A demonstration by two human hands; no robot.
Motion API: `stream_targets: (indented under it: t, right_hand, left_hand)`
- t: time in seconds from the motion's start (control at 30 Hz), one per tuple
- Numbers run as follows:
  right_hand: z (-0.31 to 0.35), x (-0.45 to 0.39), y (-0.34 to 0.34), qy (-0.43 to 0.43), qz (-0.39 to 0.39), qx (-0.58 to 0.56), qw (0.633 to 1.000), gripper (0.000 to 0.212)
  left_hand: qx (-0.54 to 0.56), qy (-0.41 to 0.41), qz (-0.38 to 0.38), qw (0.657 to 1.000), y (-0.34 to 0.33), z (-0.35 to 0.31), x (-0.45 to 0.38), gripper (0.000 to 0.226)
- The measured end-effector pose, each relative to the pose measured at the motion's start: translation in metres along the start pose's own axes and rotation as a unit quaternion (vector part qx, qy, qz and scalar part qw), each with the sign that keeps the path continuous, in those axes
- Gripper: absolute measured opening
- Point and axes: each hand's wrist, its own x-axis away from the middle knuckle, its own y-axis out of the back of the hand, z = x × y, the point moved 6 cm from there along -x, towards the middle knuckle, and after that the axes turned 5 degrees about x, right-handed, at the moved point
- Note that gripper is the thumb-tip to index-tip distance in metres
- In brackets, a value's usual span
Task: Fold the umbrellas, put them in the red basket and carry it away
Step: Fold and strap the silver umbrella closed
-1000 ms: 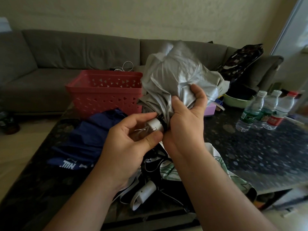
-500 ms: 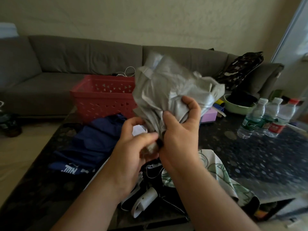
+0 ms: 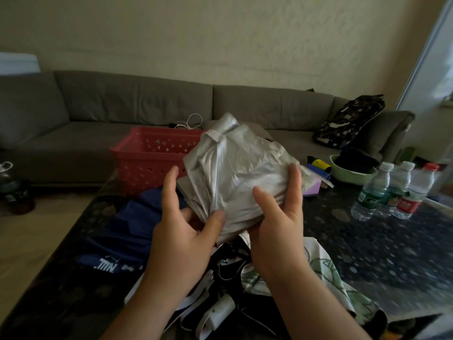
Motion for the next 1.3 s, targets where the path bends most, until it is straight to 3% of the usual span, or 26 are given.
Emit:
stream_targets:
  t: [0.1, 0.2, 0.33, 0.4, 0.47, 0.6, 0.7, 0.8, 0.87, 0.97, 1.03, 1.13, 1.2, 1.3]
  right_hand:
    - [0.014, -0.018, 0.020, 0.009, -0.047, -0.004, 0.999, 0.099]
    - [0.023, -0.032, 0.036, -0.042, 0.009, 0.039, 0.998, 0.104]
    - [0.020, -0.026, 0.043, -0.176, 0.183, 0.206, 0.945, 0.073]
    - [0.017, -0.023, 0.046, -0.213, 0.223, 0.242, 0.920, 0.063]
    - [0.012, -0.021, 0.046, -0.228, 0.221, 0.235, 0.919, 0.056]
    - [-0.012, -0.014, 0.038, -0.253, 0.178, 0.144, 0.940, 0.043]
    - [-0.028, -0.002, 0.023, -0.228, 0.154, 0.114, 0.955, 0.038]
    - [-0.042, 0.013, 0.011, -0.236, 0.102, 0.077, 0.963, 0.027]
    - [-0.053, 0.020, 0.007, -0.267, 0.063, 0.025, 0.961, 0.030]
    - [-0.057, 0.022, 0.006, -0.281, 0.013, -0.040, 0.959, 0.031]
    - [-0.054, 0.021, 0.006, -0.258, 0.000, -0.064, 0.964, 0.031]
    - [-0.052, 0.028, -0.002, -0.214, 0.024, -0.075, 0.974, 0.032]
    - [-0.059, 0.036, -0.008, -0.176, 0.045, -0.046, 0.982, 0.032]
    - [-0.064, 0.045, -0.014, -0.098, 0.088, 0.032, 0.991, 0.039]
  left_hand:
    - [-0.020, -0.025, -0.001, 1.000, 0.008, -0.003, -0.004, 0.106]
    - [-0.045, -0.055, 0.008, 0.997, 0.021, -0.007, -0.011, 0.109]
    - [-0.081, -0.059, 0.042, 0.994, 0.039, -0.005, -0.022, 0.117]
    - [-0.101, -0.062, 0.071, 0.990, 0.042, -0.007, -0.023, 0.116]
    - [-0.103, -0.058, 0.066, 0.991, 0.044, -0.007, -0.023, 0.110]
    - [-0.008, -0.029, -0.057, 0.998, 0.052, 0.002, -0.033, 0.084]
    - [0.104, 0.017, -0.188, 0.977, 0.063, 0.021, -0.040, 0.067]
    - [0.071, 0.019, -0.275, 0.959, 0.072, 0.036, -0.037, 0.046]
    - [0.036, -0.018, -0.293, 0.955, 0.072, 0.034, -0.035, 0.030]
    - [0.097, -0.017, -0.291, 0.952, 0.061, 0.034, -0.033, 0.041]
    - [0.169, 0.078, -0.272, 0.944, 0.044, 0.046, -0.031, 0.060]
    - [0.330, 0.226, -0.122, 0.908, 0.005, 0.062, -0.026, 0.077]
    - [0.371, 0.228, -0.033, 0.900, -0.013, 0.054, -0.022, 0.064]
    - [0.352, 0.176, -0.076, 0.916, -0.009, 0.048, -0.022, 0.056]
